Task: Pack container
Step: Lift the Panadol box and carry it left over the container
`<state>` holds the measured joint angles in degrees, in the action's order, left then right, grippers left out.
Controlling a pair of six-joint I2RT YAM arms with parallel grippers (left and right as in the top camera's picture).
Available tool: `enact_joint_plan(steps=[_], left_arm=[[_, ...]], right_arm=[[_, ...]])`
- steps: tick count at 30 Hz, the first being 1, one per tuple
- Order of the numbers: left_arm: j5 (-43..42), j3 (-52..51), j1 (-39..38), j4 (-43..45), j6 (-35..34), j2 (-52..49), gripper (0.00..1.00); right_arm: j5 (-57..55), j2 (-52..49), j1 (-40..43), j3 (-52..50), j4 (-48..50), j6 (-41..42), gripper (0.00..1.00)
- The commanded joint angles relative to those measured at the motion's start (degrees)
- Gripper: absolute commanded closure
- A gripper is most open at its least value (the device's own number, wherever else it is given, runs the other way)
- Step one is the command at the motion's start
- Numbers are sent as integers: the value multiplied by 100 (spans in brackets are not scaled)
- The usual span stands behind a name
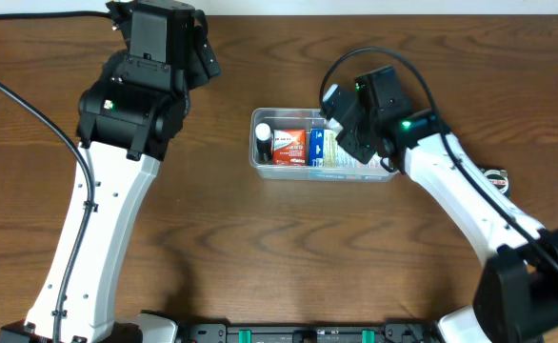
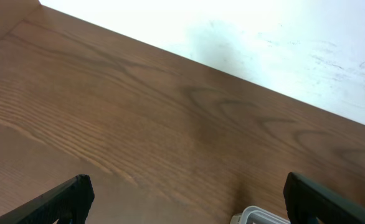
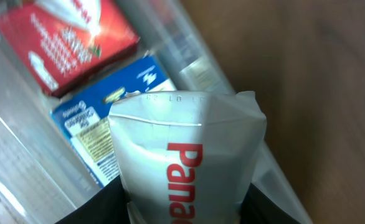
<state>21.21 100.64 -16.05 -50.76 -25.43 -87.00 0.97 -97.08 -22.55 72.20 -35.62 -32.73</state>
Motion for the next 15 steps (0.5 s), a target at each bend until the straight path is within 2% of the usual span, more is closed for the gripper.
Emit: enact_joint_plan(steps=[1,15], left_arm=[[94,42,24,0,81,15,2],[94,42,24,0,81,15,2]], right_arm=[[170,-173,-42,-50,-57,-584,55],[52,-339,-35,-55,-151,-2033,53]])
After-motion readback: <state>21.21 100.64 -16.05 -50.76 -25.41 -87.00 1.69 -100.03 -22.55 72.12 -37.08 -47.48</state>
